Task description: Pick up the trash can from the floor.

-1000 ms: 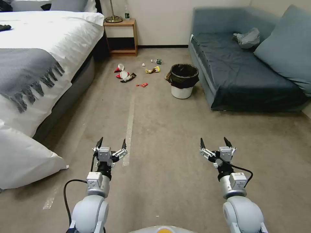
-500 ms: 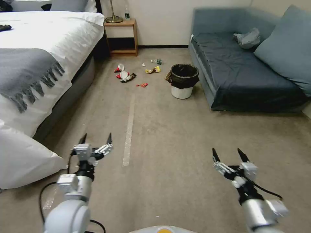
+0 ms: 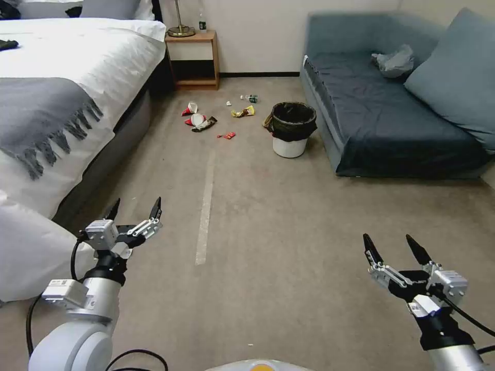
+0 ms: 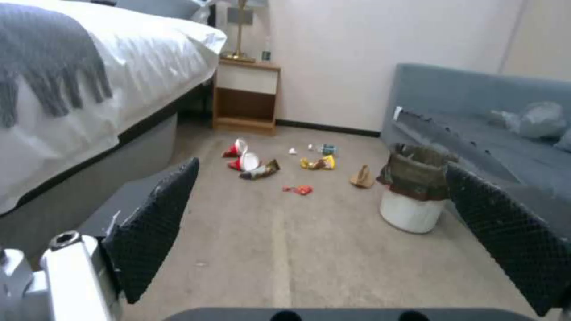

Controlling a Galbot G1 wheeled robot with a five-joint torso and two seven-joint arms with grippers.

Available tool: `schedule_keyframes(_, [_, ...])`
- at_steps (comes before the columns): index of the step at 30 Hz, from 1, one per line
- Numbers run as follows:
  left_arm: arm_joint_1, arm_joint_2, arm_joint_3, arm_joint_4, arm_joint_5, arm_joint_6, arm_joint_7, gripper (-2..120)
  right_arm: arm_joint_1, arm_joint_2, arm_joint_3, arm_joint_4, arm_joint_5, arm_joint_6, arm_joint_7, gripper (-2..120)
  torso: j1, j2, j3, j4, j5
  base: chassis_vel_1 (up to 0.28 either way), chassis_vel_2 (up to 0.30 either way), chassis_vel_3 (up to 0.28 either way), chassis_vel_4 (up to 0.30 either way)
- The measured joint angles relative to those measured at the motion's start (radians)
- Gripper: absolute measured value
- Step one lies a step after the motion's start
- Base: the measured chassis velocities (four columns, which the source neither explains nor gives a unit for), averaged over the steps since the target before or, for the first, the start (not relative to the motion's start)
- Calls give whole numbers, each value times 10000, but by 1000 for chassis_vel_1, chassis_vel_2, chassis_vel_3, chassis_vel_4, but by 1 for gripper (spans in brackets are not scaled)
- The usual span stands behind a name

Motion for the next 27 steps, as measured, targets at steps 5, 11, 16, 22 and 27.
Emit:
schedule_keyframes(5, [-60,28,23,109,4,20,-22,100,-2,22,5,-42,-18,22,5,100,0,0,0,0,2,0,0,0,0])
schedule_keyframes(11, [-108,59,58,206,-11,37,44,100,-15,43,-5,-152,88,227,-262,100,0,0,0,-1,3,0,0,0,0])
schedule_keyframes(16, [-95,37,98,340,51,34,53,100,-11,88,-81,-224,53,266,-346,100,-1,0,0,0,3,0,0,0,0])
schedule_keyframes(22, [-117,-2,142,387,123,34,26,100,-19,23,-7,-239,31,271,-359,100,-1,0,0,1,3,0,0,0,0])
schedule_keyframes(27, [-127,-52,170,454,217,33,20,100,-43,-22,68,-254,30,271,-363,100,-1,0,1,1,3,-21,-23,-17,-16])
